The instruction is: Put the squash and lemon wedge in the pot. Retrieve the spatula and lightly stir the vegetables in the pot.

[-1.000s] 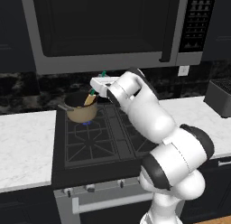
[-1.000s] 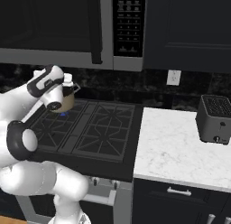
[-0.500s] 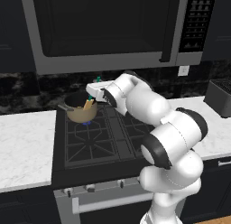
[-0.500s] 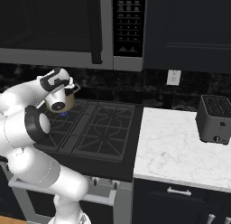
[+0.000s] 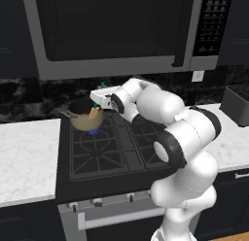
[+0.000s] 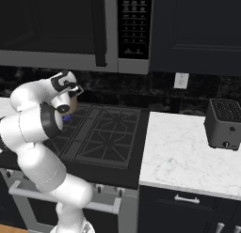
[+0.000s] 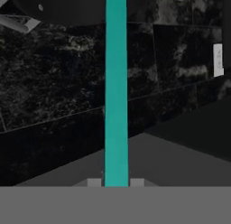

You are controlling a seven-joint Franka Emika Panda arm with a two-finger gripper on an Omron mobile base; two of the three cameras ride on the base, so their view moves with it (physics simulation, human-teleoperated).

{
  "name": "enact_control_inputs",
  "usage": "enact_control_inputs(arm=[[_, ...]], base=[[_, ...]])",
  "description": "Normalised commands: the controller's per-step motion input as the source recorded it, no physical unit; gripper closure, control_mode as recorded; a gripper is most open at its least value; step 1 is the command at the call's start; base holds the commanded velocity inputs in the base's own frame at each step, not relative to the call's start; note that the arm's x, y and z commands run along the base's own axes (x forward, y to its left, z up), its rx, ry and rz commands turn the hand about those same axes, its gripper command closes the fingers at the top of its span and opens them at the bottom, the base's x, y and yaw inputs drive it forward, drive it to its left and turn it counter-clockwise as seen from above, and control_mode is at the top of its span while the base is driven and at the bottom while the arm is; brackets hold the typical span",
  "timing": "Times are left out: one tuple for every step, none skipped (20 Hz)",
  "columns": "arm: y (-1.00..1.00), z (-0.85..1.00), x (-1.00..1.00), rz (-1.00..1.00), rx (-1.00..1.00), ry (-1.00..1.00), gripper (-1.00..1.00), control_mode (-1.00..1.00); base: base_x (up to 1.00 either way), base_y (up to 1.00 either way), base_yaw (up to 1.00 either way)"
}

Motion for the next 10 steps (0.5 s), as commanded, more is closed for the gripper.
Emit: enact_control_inputs(arm=[[0.0,0.0,-0.12,-0.02,0.31,0.04,1.0,-1.0],[-0.03,0.0,-0.2,-0.01,0.33,0.05,1.0,-1.0],[-0.06,0.0,-0.29,0.0,0.34,0.03,1.0,-1.0],[-0.09,0.0,-0.37,0.0,0.35,0.0,1.0,-1.0],[-0.11,-0.04,-0.46,0.0,0.33,0.0,1.0,-1.0],[-0.13,-0.09,-0.51,0.0,0.31,0.0,1.0,-1.0],[-0.16,-0.09,-0.64,-0.01,0.31,0.0,1.0,-1.0],[-0.18,-0.14,-0.64,-0.01,0.31,0.0,1.0,-1.0],[-0.09,-0.11,-0.58,-0.01,0.31,0.0,1.0,-1.0],[-0.07,0.0,-0.48,-0.01,0.3,-0.02,1.0,-1.0]], base=[[0.0,0.0,0.0],[0.0,0.0,0.0],[0.0,0.0,0.0],[0.0,0.0,0.0],[0.0,0.0,0.0],[0.0,0.0,0.0],[0.0,0.0,0.0],[0.0,0.0,0.0],[0.0,0.0,0.0],[0.0,0.0,0.0]])
